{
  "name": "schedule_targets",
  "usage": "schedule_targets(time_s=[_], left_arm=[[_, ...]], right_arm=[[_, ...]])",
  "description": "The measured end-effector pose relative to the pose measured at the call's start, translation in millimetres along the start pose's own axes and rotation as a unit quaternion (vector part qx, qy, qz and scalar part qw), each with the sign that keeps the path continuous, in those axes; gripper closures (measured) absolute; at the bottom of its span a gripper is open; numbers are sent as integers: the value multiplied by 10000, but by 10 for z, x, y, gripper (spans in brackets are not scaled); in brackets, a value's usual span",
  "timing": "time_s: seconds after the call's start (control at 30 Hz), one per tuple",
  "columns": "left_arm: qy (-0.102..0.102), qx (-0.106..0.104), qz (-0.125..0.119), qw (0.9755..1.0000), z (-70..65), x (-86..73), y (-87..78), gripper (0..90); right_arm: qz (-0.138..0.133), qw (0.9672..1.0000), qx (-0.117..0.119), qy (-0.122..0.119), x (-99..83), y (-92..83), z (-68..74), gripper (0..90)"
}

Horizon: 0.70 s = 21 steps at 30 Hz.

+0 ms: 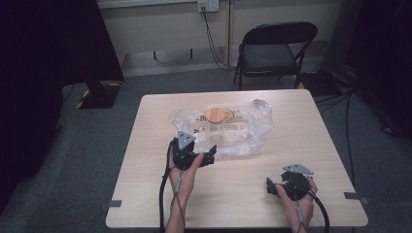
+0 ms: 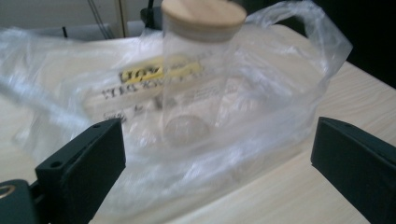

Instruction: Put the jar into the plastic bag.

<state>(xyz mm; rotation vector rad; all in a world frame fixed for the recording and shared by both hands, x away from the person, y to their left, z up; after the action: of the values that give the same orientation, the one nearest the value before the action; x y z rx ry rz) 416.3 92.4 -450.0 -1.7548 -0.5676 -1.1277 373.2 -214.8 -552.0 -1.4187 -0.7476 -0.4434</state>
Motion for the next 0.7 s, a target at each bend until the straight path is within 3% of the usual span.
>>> schedule_targets(time_s=[0.13,0.3,0.4,0.57,0.7], left_arm=[[-111,75,112,9998,54,-206,-83,25],[0,326,393,9987,129,-480,-127,25],[-72,312,647,9974,169,-660,-121,31],[-128,378,786,9961,210,-821,-113,35],[-122,677,1141,9911,276,-996,-85,39]], right_arm=[[0,10000,0,0,0,0,0,2],[-1,10000,0,0,0,0,0,2],[0,10000,0,0,0,0,0,2],[0,10000,0,0,0,0,0,2],[0,10000,0,2,0,0,0,2]])
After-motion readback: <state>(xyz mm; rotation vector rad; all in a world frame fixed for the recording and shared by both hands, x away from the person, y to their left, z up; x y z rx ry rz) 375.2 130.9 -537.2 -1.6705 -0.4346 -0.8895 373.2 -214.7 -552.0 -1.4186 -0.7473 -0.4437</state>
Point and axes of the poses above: each handheld gripper's, and its own axes: y roughly forward along the jaws, x roughly out of its top, z roughly to its left, the point moved 6 cm from there along y, roughly forward along the jaws, and after that the axes turned 1 degree about z, right-handed, at the moved point
